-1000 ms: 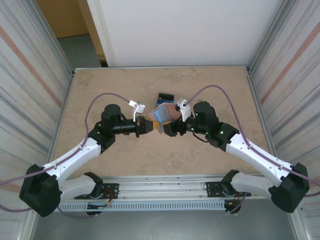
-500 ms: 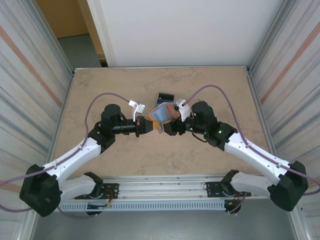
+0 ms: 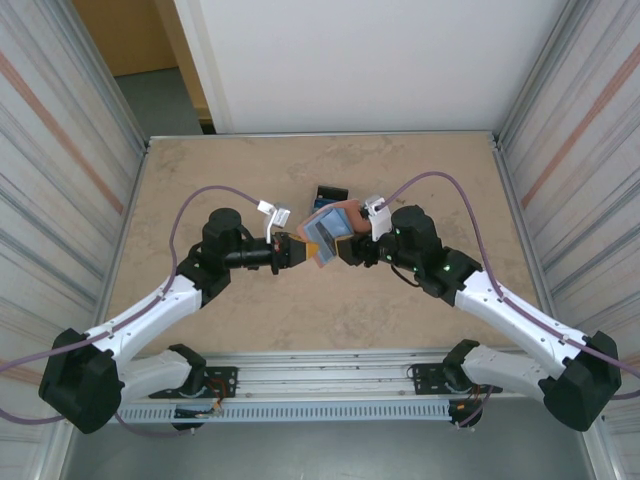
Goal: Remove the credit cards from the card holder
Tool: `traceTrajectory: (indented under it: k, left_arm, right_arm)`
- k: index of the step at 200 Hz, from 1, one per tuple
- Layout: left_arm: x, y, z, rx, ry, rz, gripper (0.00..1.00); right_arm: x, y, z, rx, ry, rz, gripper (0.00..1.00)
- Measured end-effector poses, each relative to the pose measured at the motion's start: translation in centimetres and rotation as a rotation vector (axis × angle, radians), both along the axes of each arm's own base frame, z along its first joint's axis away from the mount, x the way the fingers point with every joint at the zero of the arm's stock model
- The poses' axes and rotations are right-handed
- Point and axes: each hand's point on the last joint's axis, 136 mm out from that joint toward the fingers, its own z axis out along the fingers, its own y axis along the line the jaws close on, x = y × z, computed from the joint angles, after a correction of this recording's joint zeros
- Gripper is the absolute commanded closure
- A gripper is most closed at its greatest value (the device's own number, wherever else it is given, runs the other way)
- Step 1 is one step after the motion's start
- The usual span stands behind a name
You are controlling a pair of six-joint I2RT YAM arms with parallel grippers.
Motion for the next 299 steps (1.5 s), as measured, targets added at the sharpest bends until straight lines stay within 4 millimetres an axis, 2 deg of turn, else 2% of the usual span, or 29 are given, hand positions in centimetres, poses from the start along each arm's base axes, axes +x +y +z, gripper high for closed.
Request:
traceTrajectory:
  k: [102, 147, 188, 208, 261, 278, 299]
  left_arm:
    - [0.4, -0.5, -2.1, 0.024, 0.046, -0.019, 1.0]
    - [0.3, -0.6, -1.9, 0.019, 0.042, -0.027, 1.0]
    - [0.2, -0.6, -1.9, 0.018, 0.043, -0.032, 1.0]
    - [0.1, -0.6, -1.9, 0.017, 0.044, -0.037, 1.0]
    - [0.2, -0.7, -2.7, 0.033, 0.068, -0.038, 1.0]
    - [0.3, -0.6, -2.9, 0.037, 0.075, -0.034, 1.0]
    - [0.4, -0.5, -3.1, 0.04, 0.081, -0.031, 1.0]
  right_arm:
    - [1.0, -1.6, -1.2, -0.033, 0.016, -0.096, 0.35]
    - [1.5, -3.1, -0.7, -0.03, -0.001, -0.149, 0.35]
    - [2.0, -5.2, 0.7, 0.001, -0.027, -0.225, 0.35]
    - [2.3, -5.9, 0.6, 0.002, -0.016, -0.252, 0.35]
    - [1.6, -6.6, -1.0, -0.033, 0.062, -0.264, 0.18]
    - [1.2, -6.3, -0.7, -0.025, 0.069, -0.241, 0.12]
    - [0.5, -5.8, 0.4, 0.0, 0.058, -0.204, 0.01]
